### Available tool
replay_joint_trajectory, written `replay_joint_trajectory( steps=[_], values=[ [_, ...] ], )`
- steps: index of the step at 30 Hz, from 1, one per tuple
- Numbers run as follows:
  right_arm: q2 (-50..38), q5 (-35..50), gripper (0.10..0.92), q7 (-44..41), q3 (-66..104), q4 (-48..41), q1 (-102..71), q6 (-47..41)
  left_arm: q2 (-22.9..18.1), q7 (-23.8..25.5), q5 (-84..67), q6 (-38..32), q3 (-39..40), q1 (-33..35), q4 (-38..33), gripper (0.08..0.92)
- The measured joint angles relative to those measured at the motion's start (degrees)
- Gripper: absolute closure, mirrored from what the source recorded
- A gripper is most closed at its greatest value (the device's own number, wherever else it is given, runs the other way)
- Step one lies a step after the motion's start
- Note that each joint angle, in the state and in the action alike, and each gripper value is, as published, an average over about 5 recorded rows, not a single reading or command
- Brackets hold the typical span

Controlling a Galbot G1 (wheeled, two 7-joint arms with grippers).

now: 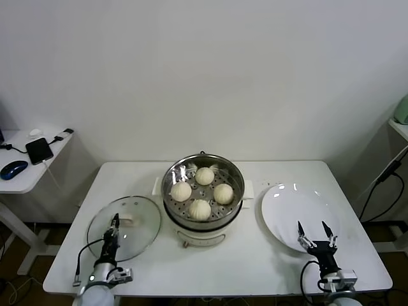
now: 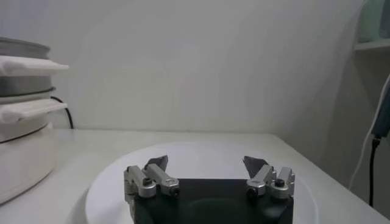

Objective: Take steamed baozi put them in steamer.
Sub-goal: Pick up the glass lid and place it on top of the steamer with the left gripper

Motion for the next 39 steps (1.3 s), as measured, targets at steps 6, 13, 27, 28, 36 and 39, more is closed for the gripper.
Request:
replay_joint_trajectory(
  steps=[6,13,27,28,36,39],
  values=[
    [-0.3,-0.1,0.203,0.2,0.4,0.6,-0.2,-0.3,1.7,3.1,-3.2,1.8,-1.3,2.1,-7.1,0.868],
    [-0.1,-1.1,0.203,1.4,1.1,1.0,-0.2,-1.0,5.4,8.9,-7.9,5.1,-4.1,3.9,-17.1,0.868],
    [0.1,-3.4,0.203,3.1,1.8,1.1,-0.7,-0.9,9.7,21.0,-6.9,15.0,1.7,-0.3,-34.7,0.868],
    [0.1,-3.5,0.203,3.1,1.8,1.1,-0.7,-0.8,9.7,22.0,-6.1,16.0,3.1,-1.0,-35.4,0.868],
    [0.2,-4.1,0.203,3.2,1.6,0.3,-1.2,0.1,7.3,30.4,1.3,24.3,15.5,-8.3,-38.4,0.868],
    [0.0,-4.0,0.203,3.2,1.4,-0.2,-1.2,0.5,5.3,33.4,4.8,26.9,19.7,-10.5,-38.5,0.868]
  ],
)
